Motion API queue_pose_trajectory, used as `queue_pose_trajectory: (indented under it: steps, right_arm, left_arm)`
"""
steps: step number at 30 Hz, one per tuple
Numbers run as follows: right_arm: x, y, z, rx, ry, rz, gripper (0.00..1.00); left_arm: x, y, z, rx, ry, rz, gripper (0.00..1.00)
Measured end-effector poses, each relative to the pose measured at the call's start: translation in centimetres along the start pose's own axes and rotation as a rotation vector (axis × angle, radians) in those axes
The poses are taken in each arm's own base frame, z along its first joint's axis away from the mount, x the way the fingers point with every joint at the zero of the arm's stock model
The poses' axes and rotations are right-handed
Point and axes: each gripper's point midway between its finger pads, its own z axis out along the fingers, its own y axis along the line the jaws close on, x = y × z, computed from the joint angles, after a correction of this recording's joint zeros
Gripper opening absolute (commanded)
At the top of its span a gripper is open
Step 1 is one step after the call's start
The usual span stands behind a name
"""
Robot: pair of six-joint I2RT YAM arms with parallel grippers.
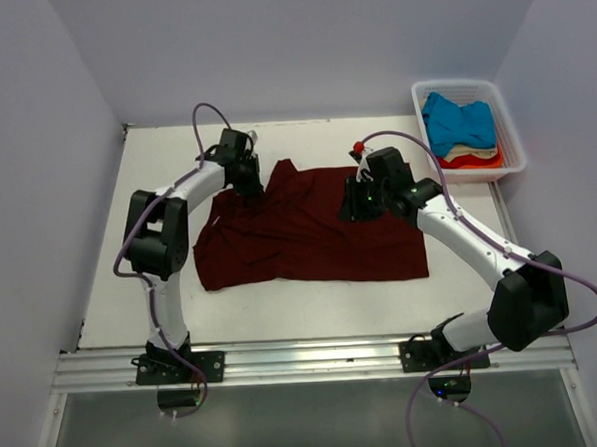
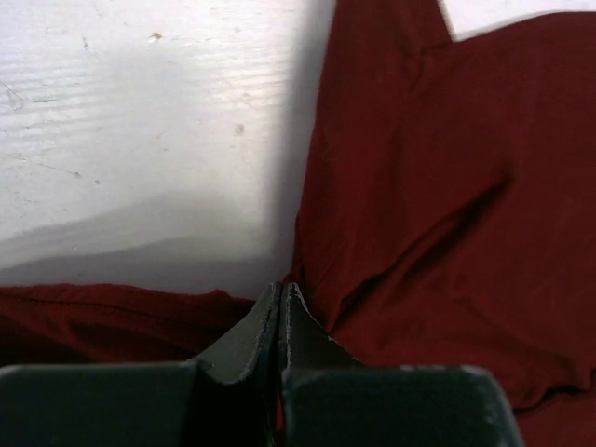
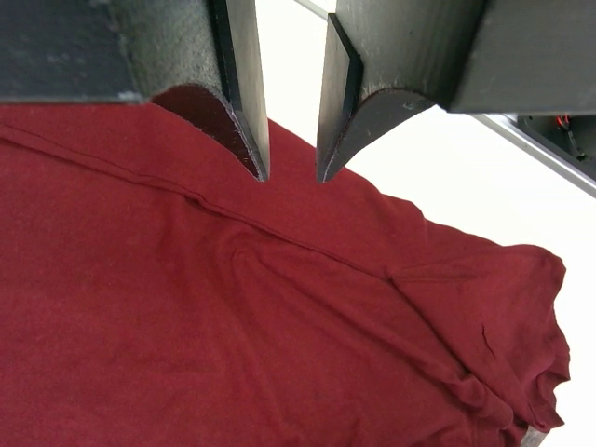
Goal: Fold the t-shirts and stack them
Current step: Grap the side of the flattened tshirt furthest away from the robot with both arms
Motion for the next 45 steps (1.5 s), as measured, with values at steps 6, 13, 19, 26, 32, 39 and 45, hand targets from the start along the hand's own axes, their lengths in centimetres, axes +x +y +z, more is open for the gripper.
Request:
queue_pose_trajectory:
  steps: [6,13,19,26,32,39,45]
  right_arm:
    - [0.3,-0.3,0.4,0.007,0.01,0.003,0.3]
    - [0.9,-0.5,0.7,0.013,0.024,0.01,0.29]
    - [1.4,-0.8,0.8,0.02,0.037,0.014,0.29]
    - [1.9,-1.0,1.0,0.024,0.048,0.019,0.28]
    - [2.1,-1.1,1.1,0.025,0.05,0.019,0.29]
    - [2.5,-1.4,1.6,0.032,0.068,0.022,0.32]
    - [2.4,-1.2,4.6,0.018,0.139,0.045,0.36]
  left_arm:
    - [-0.8,-2.8,-4.6,0.053,-0.079,0.027,0.0]
    - [1.5,-3.5,-5.9,0.074,-0.076,0.037,0.0]
    - [10.4,-2.9,-4.1,0.042,0.099,0.045,0.0]
    - [14.0,-9.1,-6.6,0.1,0.077,0.204,0.0]
    - [17.8,-11.0,-7.9,0.075,0.073,0.301,0.2]
    - [21.3,-10.2,-9.0,-0.002,0.093,0.36,0.41]
    - [22.6,-9.6,-11.2,0.002,0.058,0.33,0.5]
